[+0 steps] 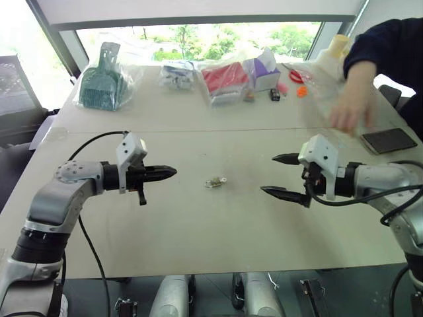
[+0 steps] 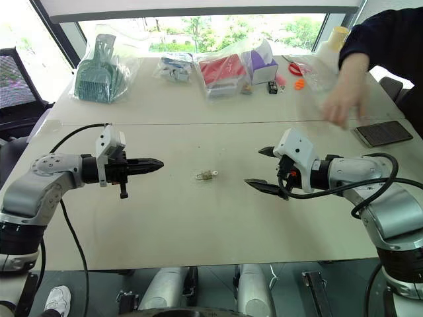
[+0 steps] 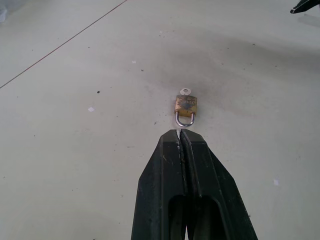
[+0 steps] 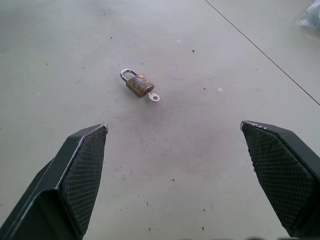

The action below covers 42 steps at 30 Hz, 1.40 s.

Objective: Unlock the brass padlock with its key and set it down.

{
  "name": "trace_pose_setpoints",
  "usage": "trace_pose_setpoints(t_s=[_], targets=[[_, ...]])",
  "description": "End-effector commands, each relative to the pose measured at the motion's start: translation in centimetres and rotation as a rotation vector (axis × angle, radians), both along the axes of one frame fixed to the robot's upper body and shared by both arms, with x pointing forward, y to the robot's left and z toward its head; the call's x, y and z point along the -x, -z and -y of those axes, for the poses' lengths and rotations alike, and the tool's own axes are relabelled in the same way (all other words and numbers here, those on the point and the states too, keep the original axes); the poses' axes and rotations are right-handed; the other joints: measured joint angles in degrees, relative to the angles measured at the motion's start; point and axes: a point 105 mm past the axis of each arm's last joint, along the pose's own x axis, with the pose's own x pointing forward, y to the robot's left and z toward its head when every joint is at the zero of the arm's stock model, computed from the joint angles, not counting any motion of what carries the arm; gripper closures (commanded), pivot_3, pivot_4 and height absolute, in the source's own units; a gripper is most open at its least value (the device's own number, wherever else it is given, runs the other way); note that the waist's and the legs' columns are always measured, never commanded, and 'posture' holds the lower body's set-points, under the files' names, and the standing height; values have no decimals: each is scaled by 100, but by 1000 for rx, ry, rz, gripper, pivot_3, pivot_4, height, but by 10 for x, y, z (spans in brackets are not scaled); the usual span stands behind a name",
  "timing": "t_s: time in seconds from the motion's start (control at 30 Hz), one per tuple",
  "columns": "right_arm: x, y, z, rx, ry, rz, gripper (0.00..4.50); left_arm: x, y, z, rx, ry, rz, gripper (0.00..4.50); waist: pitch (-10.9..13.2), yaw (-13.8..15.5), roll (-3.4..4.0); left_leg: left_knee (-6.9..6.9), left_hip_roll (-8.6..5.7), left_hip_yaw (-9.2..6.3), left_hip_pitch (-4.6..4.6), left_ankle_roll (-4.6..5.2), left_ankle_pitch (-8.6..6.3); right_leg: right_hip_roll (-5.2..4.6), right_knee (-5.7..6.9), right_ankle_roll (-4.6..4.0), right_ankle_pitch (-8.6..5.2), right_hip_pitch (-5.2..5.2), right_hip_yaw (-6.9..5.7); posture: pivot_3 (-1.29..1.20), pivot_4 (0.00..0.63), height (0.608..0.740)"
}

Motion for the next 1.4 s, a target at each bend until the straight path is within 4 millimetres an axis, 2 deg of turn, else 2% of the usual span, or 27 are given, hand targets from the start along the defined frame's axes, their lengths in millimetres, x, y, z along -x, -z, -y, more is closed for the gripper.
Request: trace_pose_setpoints(t_s=[0.03, 0.63, 1.1, 1.4], targets=[[4, -13, -8, -2, -34, 49, 77, -1, -6, 4, 7, 25, 35, 4500, 0, 0, 0, 0, 0, 0, 0, 0, 0, 0, 0, 0, 0, 0, 0, 0, 150, 740], [3, -6, -14, 32, -70, 35, 77, -4, -6, 9, 26, 14, 67, 4500, 0, 0, -1, 2, 0, 0, 0, 0, 0, 0, 2, 2, 2, 1, 0, 0, 150, 740], [4, -4, -21, 27, -93, 32, 77, 2, -5, 13, 18, 31, 64, 4500, 0, 1, -1, 4, 0, 0, 1, 0, 0, 0, 3, 13, 8, 1, 0, 0, 150, 740], [2, -3, -24, 22, -92, 39, 77, -9, -2, 32, -15, 100, 91, 4500, 0, 7, -1, 6, -4, 0, 1, 0, 1, 1, 4, 16, 10, 3, 0, 0, 150, 740]])
